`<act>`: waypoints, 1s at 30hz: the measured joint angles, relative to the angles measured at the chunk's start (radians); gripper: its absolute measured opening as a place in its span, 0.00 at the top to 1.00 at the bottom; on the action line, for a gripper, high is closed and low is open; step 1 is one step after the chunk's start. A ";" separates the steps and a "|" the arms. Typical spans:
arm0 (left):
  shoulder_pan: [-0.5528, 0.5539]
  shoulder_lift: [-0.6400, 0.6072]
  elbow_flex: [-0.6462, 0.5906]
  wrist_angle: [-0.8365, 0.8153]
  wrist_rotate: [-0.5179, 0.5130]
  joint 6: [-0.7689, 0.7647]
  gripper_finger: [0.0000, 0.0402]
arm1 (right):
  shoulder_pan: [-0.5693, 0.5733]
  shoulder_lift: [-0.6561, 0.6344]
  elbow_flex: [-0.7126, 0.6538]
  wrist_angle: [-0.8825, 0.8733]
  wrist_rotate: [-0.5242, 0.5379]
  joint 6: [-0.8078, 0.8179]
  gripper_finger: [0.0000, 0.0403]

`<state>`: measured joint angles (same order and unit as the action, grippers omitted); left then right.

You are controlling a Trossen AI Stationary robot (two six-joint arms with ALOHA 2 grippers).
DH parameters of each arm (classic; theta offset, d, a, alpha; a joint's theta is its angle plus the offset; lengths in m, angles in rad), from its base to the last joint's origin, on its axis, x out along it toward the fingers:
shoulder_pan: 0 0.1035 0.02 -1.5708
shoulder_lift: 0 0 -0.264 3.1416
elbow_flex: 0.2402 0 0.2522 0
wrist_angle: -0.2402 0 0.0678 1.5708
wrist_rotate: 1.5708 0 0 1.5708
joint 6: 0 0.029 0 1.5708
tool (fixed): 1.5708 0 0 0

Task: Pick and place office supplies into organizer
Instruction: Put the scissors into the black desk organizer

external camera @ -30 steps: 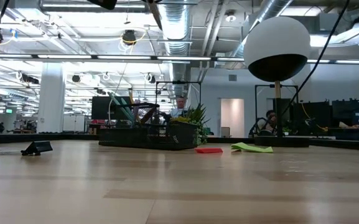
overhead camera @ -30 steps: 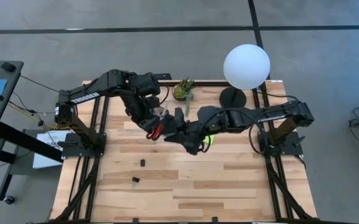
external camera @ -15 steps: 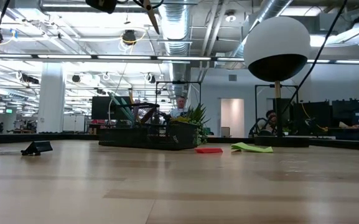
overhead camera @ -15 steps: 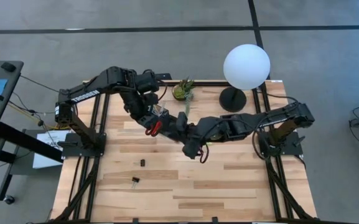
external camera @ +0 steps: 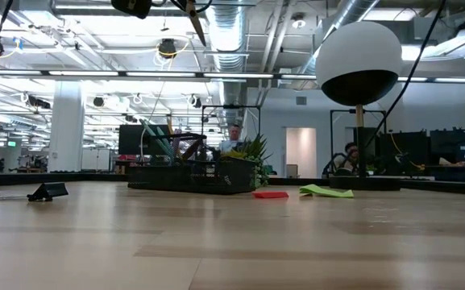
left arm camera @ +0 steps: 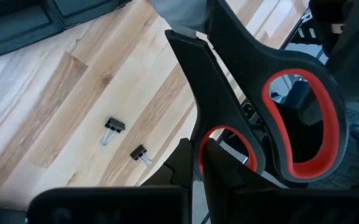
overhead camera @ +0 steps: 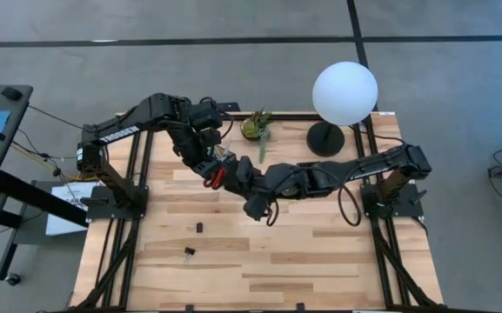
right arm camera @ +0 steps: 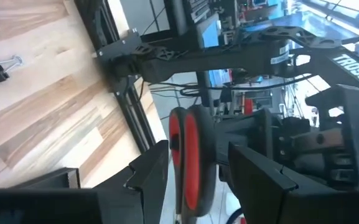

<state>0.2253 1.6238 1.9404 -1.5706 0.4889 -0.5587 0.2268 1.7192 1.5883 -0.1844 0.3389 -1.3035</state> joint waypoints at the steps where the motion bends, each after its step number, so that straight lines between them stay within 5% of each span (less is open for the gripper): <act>1: 0.000 0.000 0.000 0.000 0.000 -0.001 1.00 | 0.000 0.000 0.000 0.000 0.000 0.001 0.60; 21: -0.002 0.000 0.000 0.000 -0.078 -0.027 1.00 | -0.079 0.021 0.000 -0.023 -0.079 0.071 0.61; 30: -0.002 0.000 0.000 -0.001 -0.098 -0.039 1.00 | -0.088 0.021 0.000 -0.020 -0.106 0.062 0.77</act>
<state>0.2237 1.6238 1.9404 -1.5719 0.3912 -0.5976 0.1387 1.7401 1.5887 -0.2047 0.2325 -1.2419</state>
